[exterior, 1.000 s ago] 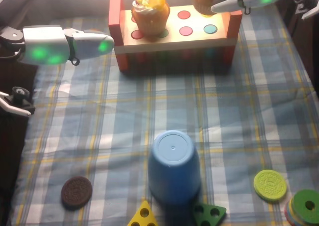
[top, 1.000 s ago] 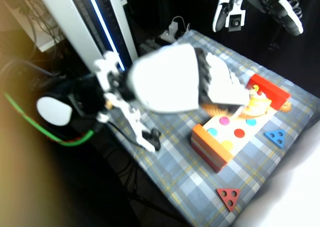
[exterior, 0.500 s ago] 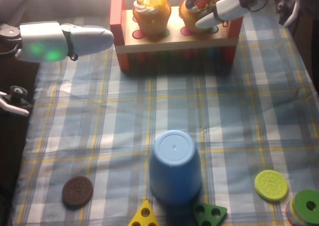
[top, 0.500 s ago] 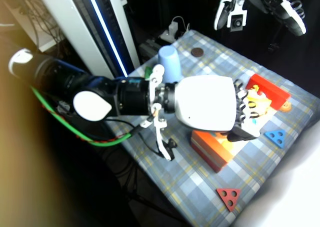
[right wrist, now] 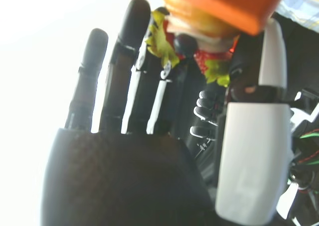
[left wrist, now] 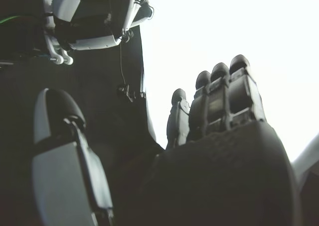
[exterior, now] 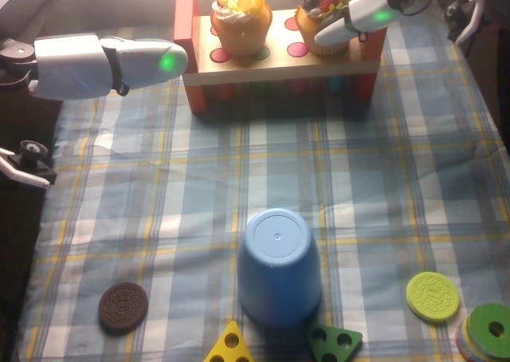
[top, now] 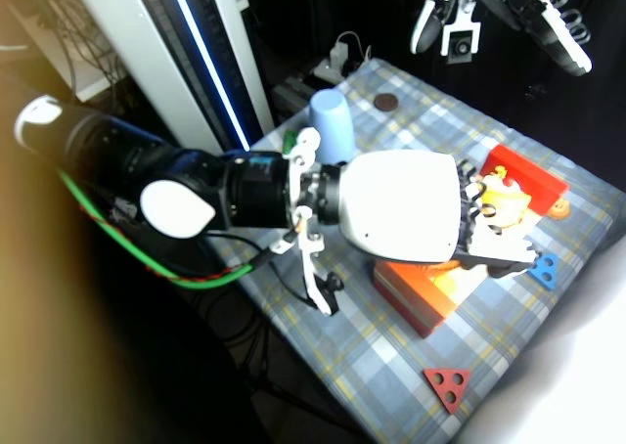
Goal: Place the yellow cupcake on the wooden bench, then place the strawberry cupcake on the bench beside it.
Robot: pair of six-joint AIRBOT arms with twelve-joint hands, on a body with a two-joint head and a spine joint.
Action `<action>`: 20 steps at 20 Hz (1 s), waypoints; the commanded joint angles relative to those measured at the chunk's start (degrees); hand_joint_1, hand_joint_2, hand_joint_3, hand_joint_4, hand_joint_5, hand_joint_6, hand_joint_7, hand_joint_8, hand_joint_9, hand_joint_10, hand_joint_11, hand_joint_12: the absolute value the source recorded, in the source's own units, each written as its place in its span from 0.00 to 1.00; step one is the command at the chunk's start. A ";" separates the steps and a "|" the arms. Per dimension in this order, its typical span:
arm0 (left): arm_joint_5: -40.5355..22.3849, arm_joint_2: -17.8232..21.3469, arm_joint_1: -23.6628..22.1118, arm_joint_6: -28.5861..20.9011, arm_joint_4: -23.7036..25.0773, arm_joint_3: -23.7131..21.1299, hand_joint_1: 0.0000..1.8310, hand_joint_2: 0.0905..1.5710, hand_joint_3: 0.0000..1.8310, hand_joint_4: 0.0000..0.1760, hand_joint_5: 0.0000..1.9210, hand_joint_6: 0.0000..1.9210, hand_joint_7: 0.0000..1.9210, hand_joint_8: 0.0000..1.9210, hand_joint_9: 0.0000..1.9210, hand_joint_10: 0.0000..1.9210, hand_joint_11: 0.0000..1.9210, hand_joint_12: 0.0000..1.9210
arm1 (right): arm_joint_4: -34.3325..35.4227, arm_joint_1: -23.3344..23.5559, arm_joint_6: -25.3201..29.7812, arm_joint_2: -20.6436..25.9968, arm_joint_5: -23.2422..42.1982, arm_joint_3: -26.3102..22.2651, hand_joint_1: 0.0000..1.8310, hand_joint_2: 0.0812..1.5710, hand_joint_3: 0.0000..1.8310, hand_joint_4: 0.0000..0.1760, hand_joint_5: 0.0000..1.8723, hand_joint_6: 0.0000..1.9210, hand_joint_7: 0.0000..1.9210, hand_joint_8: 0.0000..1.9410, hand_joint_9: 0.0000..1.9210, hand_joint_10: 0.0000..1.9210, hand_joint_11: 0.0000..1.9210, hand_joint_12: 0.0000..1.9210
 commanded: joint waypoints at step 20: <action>-21.87 4.24 9.81 -21.64 3.65 -1.69 0.40 0.50 0.00 0.96 0.01 0.00 0.00 0.00 0.00 0.00 0.00 0.00 | 19.76 -21.12 -0.29 23.22 44.49 -20.27 0.52 0.57 0.00 0.94 0.06 0.00 0.03 0.00 0.00 0.00 0.00 0.00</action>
